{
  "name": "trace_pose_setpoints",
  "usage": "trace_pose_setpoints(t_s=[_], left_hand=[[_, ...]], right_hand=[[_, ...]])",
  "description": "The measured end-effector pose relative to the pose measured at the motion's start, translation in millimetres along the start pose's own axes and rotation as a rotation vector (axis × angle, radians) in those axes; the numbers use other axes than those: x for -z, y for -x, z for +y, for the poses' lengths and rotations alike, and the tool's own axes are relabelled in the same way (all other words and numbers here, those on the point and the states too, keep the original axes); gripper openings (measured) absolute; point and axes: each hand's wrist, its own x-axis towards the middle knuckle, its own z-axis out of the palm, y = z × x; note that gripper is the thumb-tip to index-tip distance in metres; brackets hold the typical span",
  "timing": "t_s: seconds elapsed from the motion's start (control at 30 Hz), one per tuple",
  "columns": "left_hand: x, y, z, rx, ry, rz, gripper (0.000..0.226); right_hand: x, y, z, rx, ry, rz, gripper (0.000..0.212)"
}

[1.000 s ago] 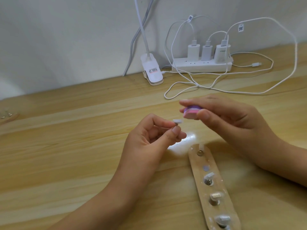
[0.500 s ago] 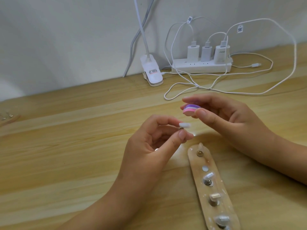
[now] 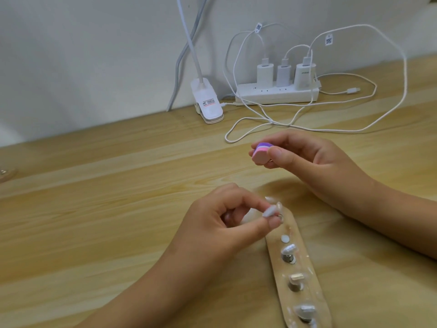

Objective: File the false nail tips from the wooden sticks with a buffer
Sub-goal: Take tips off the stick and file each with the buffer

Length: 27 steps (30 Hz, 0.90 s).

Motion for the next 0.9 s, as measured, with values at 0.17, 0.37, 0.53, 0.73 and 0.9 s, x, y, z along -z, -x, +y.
trace_pose_setpoints(t_s=[0.17, 0.37, 0.53, 0.73, 0.9], left_hand=[[-2.0, 2.1, 0.7, -0.106, -0.103, -0.065, 0.008], [-2.7, 1.7, -1.6, -0.121, -0.217, -0.061, 0.009], [1.2, 5.1, -1.9, -0.071, -0.205, -0.011, 0.005], [2.9, 11.6, 3.6, -0.185, -0.27, -0.197, 0.016], [-1.9, 13.2, 3.1, -0.181, -0.341, -0.18, 0.023]], right_hand=[[-0.6, 0.0, -0.8, -0.006, 0.0, -0.005, 0.032], [-1.7, 0.5, -3.1, -0.01, 0.012, -0.01, 0.034], [-0.8, 0.1, -2.2, -0.014, 0.025, 0.011, 0.035], [3.2, -1.4, -0.2, 0.002, -0.05, 0.02, 0.039], [7.3, -8.1, -0.5, -0.071, -0.284, 0.069, 0.039]])
